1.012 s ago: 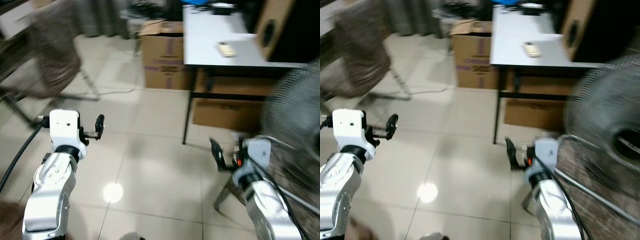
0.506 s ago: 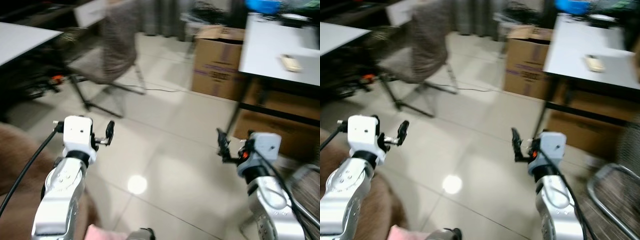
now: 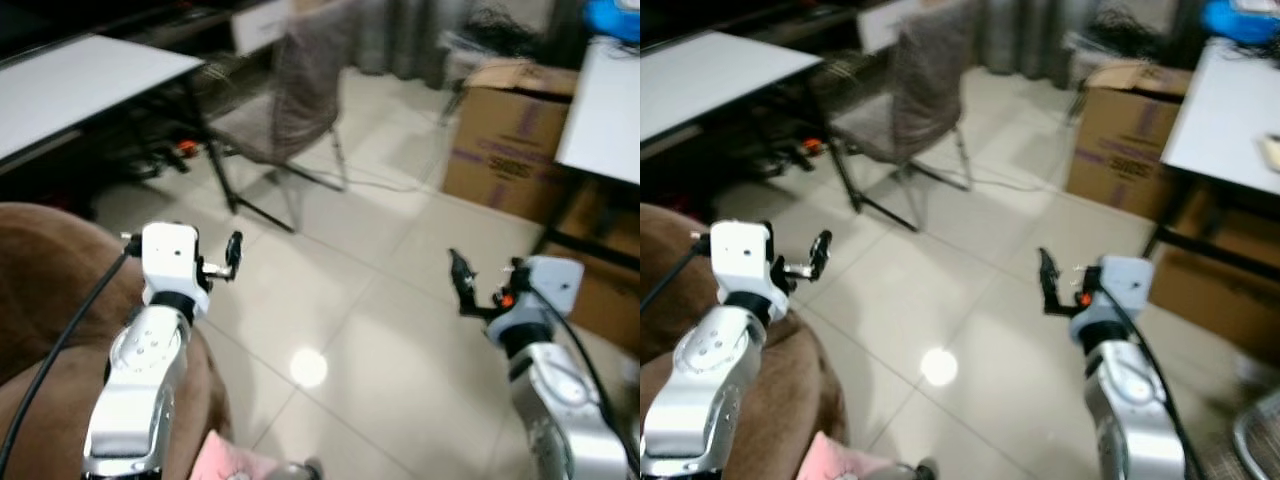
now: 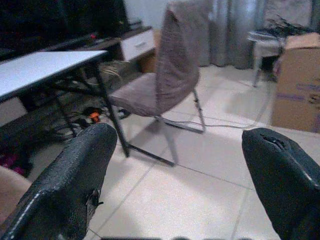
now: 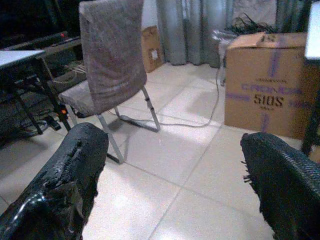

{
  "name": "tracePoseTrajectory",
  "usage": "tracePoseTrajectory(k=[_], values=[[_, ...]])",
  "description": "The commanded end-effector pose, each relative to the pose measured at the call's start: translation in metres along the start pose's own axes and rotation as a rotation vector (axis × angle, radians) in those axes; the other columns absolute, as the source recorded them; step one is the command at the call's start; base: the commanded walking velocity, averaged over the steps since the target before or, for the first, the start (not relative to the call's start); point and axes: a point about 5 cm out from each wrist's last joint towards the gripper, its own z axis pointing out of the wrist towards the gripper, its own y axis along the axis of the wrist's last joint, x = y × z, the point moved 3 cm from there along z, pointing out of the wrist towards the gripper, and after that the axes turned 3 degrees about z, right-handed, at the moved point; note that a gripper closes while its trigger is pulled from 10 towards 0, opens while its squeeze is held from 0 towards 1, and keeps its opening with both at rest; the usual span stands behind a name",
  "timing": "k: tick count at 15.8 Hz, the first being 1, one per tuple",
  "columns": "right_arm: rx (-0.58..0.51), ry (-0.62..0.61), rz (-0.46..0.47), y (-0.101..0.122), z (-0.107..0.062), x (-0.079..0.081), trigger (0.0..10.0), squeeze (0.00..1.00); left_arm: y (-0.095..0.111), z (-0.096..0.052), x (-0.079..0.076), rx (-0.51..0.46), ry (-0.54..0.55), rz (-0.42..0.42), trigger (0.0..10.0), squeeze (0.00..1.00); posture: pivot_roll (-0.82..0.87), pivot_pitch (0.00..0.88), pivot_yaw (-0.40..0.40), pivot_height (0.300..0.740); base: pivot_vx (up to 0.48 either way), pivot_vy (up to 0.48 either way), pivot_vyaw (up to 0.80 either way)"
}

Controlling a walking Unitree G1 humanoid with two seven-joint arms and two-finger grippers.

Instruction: Move the pillow to the sofa from floor

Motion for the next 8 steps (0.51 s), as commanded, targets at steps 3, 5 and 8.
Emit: tracePoseTrajectory(k=[3,5,8], values=[[-0.001,0.017,-0.012,0.003,0.006,0.007,10.0,1.00,0.001,-0.003,0.007,-0.002,0.036,0.020,10.0,1.00,-0.05,0.000,0.016,0.740,0.000,-0.160,0.53],[0.009,0.033,-0.086,0.002,0.014,0.009,10.0,1.00,-0.005,-0.005,0.007,0.013,0.052,0.023,10.0,1.00,-0.05,0.000,0.001,0.740,0.000,-0.480,0.52],[0.013,0.023,-0.094,0.002,0.018,0.010,10.0,1.00,-0.005,-0.008,0.010,0.012,0.072,0.021,10.0,1.00,-0.04,0.000,-0.026,0.740,0.000,-0.480,0.52]])
